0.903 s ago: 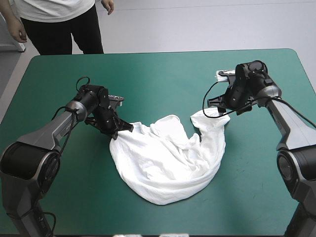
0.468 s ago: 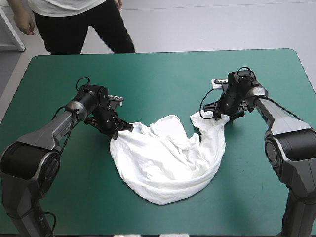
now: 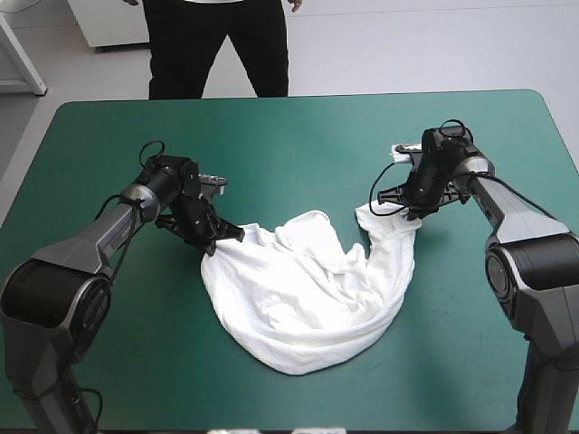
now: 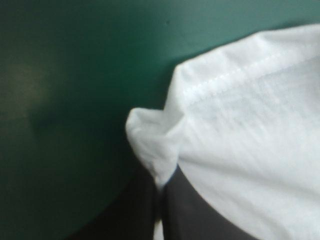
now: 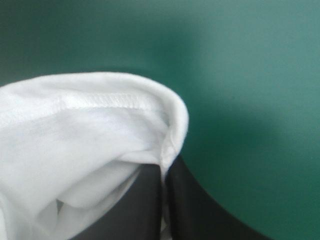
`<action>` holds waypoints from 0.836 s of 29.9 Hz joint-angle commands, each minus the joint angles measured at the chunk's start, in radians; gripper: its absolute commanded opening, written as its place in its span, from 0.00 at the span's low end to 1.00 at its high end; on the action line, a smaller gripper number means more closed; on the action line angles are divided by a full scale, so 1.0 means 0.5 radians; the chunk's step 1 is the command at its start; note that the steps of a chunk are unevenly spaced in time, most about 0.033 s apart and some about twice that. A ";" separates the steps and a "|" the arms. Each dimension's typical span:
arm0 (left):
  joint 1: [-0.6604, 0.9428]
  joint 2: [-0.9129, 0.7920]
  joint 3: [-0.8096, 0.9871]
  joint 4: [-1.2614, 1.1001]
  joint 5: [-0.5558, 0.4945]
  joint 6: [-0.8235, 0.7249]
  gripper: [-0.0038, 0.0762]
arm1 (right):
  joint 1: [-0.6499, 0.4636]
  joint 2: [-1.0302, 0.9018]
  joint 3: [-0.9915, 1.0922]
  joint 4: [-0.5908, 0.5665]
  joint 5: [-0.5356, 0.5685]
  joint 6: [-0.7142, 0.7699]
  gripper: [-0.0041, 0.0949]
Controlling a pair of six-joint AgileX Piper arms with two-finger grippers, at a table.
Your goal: Fold the cloth
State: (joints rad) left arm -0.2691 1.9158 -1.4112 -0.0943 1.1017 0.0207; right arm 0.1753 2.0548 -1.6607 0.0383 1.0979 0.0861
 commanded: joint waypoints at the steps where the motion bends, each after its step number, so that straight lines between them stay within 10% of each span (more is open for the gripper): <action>1: -0.011 -0.044 -0.033 -0.041 -0.029 0.003 0.04 | 0.016 -0.097 -0.002 0.125 0.007 -0.019 0.02; 25: -0.011 -0.957 -1.151 -0.017 0.302 0.000 0.04 | 0.016 -1.364 -0.633 -0.046 0.300 -0.036 0.02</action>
State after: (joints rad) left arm -0.2700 1.5086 -1.8769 -0.0915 1.2473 0.0216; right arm 0.1865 1.4594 -1.8863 0.0307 1.2486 0.0824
